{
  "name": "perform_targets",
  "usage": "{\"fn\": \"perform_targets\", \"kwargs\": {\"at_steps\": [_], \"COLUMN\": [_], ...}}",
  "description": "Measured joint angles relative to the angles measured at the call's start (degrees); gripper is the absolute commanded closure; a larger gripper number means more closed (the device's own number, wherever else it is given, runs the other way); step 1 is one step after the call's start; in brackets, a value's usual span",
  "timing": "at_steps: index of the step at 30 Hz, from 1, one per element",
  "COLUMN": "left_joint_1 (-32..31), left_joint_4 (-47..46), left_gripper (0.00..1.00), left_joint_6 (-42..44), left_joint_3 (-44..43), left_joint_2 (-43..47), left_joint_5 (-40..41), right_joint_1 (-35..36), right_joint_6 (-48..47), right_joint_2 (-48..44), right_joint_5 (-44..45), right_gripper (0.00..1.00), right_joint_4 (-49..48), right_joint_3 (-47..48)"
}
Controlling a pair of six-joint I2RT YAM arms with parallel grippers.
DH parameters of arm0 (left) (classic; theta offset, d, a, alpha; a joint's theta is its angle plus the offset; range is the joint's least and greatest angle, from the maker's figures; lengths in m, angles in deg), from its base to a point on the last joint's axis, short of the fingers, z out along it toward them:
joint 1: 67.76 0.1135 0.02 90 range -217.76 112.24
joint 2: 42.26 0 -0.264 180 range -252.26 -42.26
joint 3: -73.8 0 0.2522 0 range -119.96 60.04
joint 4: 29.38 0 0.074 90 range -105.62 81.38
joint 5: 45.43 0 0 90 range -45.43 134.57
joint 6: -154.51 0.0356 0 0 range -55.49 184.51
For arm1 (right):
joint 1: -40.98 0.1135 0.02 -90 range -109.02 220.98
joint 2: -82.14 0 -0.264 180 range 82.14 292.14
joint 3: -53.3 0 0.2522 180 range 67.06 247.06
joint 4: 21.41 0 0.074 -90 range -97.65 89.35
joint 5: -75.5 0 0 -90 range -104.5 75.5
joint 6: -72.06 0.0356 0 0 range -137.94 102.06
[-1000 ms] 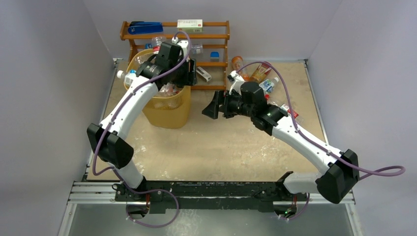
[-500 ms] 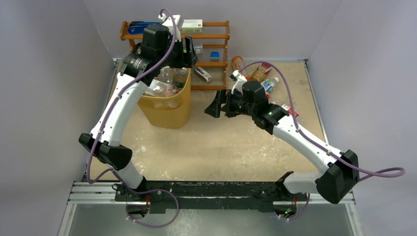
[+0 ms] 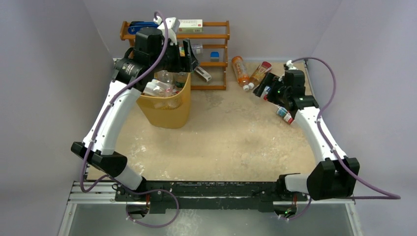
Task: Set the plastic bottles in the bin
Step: Adjust the trash bin at the center of the board, then adjust the plastic bottle at the center of the board.
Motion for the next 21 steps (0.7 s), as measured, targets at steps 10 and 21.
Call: {"fn": "perform_targets", "kwargs": {"at_steps": [10,21], "left_joint_1": [-0.74,-5.18], "left_joint_4": [-0.94,-3.39], "left_gripper": [0.2,0.18], "left_joint_6": [-1.05,-2.16], "left_joint_3": [6.58,12.59], "left_joint_2": [1.18,3.58], "left_joint_5": [-4.24,-5.16], "right_joint_1": [-15.58,-30.58], "right_joint_6": [-5.03,-6.23], "right_joint_2": [6.32,14.73], "right_joint_5": [6.43,6.1], "right_gripper": [0.0,0.03], "right_joint_4": [-1.05,-5.22], "right_joint_3": [-1.49,-2.8]}}
